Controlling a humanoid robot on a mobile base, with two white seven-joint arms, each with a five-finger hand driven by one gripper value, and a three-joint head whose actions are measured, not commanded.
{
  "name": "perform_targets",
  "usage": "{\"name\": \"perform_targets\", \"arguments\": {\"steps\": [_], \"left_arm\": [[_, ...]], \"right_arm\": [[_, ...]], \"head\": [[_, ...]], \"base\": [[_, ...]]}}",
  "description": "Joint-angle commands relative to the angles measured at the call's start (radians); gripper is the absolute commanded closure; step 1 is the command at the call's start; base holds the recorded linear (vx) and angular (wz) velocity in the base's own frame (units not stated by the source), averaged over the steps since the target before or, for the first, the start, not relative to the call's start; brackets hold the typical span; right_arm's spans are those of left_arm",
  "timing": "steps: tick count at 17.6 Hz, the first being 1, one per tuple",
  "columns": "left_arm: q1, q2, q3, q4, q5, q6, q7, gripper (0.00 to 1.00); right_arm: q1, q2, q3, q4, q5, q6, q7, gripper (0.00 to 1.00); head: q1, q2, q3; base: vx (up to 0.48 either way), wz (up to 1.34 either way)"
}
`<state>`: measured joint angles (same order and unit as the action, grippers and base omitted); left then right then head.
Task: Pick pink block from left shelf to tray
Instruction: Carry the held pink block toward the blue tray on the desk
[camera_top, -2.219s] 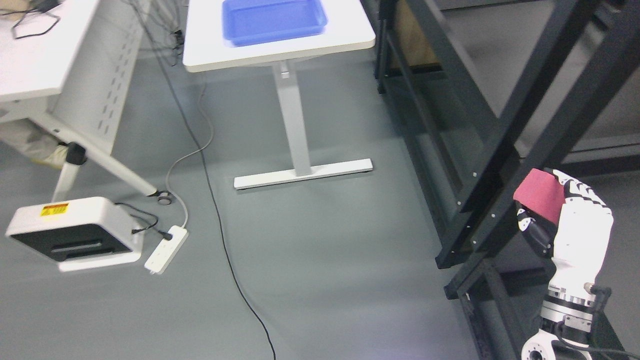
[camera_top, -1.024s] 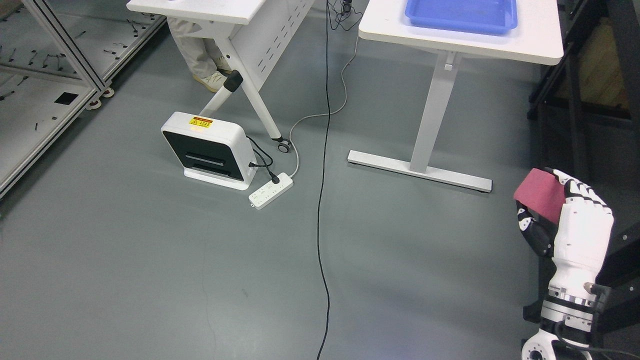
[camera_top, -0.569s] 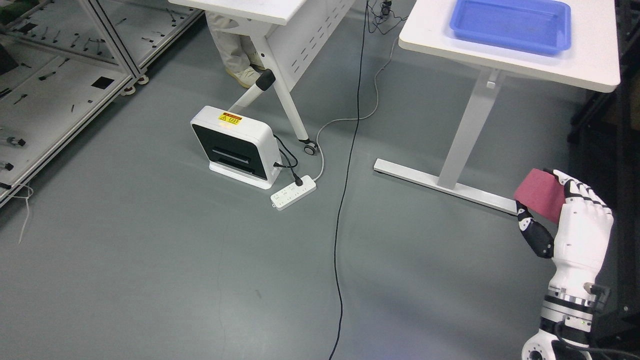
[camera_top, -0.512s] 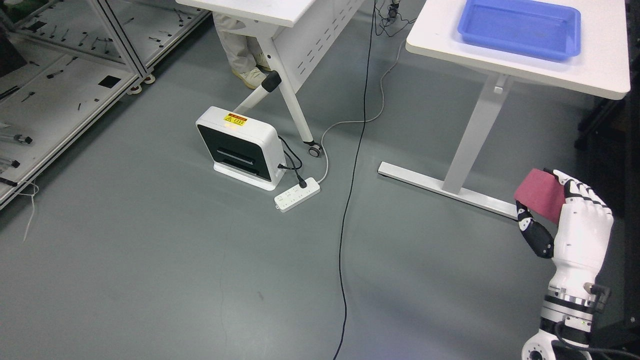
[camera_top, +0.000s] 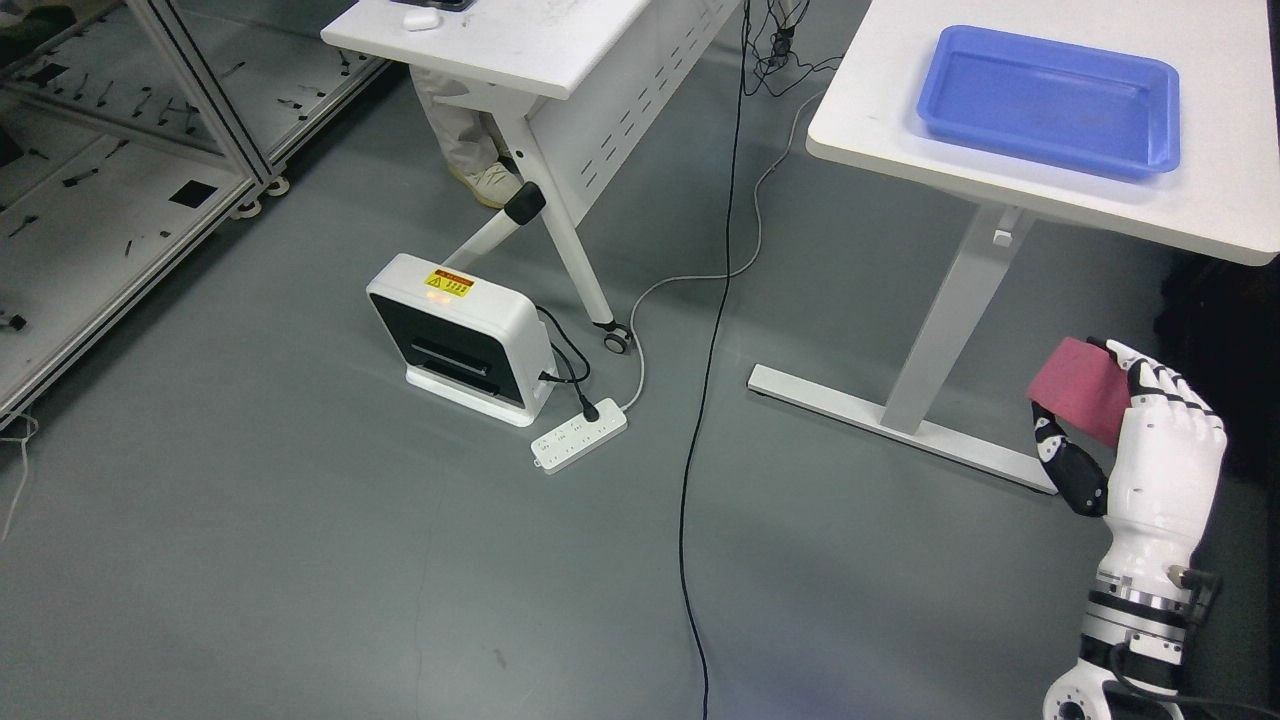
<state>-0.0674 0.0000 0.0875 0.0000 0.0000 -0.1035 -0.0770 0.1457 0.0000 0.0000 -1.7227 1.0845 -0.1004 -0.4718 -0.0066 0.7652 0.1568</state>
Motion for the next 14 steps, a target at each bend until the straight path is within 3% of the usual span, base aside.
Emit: {"name": "perform_targets", "arguments": {"steps": [1, 14], "left_arm": [[0.000, 0.017, 0.000, -0.017, 0.008, 0.001, 0.000, 0.00], [0.000, 0.017, 0.000, -0.017, 0.008, 0.001, 0.000, 0.00]], "right_arm": [[0.000, -0.025, 0.020, 0.000, 0.000, 0.001, 0.001, 0.98], [0.000, -0.025, 0.020, 0.000, 0.000, 0.001, 0.001, 0.98]], "head": [[0.0000, 0.000, 0.000], [0.0000, 0.000, 0.000]], "base": [[0.277, -0.17], [0.325, -0.17]]}}
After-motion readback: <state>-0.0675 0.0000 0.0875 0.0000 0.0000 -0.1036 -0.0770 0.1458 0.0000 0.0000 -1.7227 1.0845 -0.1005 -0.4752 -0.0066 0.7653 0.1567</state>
